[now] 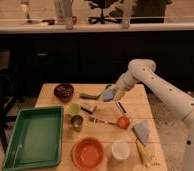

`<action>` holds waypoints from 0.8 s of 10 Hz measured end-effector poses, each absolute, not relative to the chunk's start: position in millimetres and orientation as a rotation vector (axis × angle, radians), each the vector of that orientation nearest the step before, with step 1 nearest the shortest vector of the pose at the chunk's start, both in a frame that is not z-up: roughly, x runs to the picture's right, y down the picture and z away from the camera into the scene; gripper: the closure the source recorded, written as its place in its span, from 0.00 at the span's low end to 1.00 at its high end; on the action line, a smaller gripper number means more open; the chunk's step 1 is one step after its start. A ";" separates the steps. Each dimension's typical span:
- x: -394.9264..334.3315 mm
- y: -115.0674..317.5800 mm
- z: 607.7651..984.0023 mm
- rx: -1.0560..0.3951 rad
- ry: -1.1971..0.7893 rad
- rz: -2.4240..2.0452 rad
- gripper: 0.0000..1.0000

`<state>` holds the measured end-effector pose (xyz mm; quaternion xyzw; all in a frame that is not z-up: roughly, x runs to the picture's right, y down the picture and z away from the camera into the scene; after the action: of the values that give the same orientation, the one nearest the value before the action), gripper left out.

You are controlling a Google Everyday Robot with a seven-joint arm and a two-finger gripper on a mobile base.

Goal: Place sponge in plastic cup

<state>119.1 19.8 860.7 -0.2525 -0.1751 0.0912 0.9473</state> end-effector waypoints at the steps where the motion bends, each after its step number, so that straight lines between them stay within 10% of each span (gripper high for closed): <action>1: 102.0 19.9 862.1 -0.534 -0.362 0.192 1.00; 8: 22.2 32.3 840.0 -0.575 -0.427 0.208 1.00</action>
<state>22.2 32.3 840.0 -0.2809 -0.2085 0.1017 0.9313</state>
